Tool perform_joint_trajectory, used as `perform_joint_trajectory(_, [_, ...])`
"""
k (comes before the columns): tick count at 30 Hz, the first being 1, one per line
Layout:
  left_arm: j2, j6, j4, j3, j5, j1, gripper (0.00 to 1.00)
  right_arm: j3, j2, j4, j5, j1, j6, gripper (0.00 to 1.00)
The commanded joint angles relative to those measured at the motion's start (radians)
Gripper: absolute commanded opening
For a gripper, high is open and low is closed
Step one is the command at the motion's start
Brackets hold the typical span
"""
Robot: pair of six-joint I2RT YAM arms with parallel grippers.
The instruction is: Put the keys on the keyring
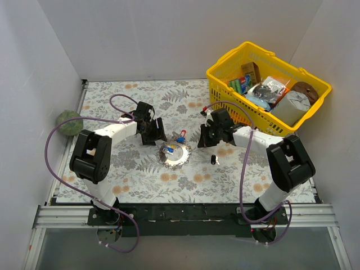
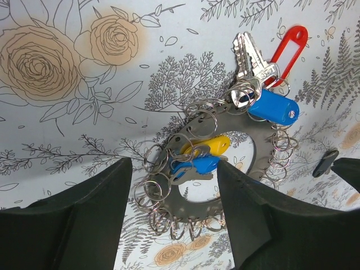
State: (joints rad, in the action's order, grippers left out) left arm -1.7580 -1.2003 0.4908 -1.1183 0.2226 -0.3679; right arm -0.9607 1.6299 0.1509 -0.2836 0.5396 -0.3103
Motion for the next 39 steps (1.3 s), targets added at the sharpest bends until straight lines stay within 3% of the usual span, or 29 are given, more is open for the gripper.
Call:
perform_joint_trajectory(1, [0.051,0.007,-0.008,0.011,0.014,0.006,0.61,0.000,0.045,-0.022,-0.022,0.003,0.013,0.04])
perform_joint_trajectory(13, [0.034,-0.002,-0.028,-0.003,0.041,0.004,0.61,0.011,0.107,-0.042,-0.026,0.008,-0.009,0.04])
perform_joint_trajectory(20, [0.002,-0.018,-0.026,-0.014,0.052,0.003,0.54,-0.018,0.157,-0.050,-0.063,0.016,-0.024,0.04])
perform_joint_trajectory(26, [-0.009,-0.036,-0.034,0.043,0.063,-0.003,0.40,-0.047,0.222,-0.106,-0.123,0.037,-0.069,0.04])
perform_joint_trajectory(35, [0.037,-0.071,-0.058,0.129,0.080,-0.017,0.05,-0.148,0.294,-0.114,-0.147,0.039,-0.092,0.04])
perform_joint_trajectory(39, [0.064,-0.108,-0.089,0.178,0.101,-0.040,0.01,-0.188,0.311,-0.103,-0.150,0.039,-0.093,0.04])
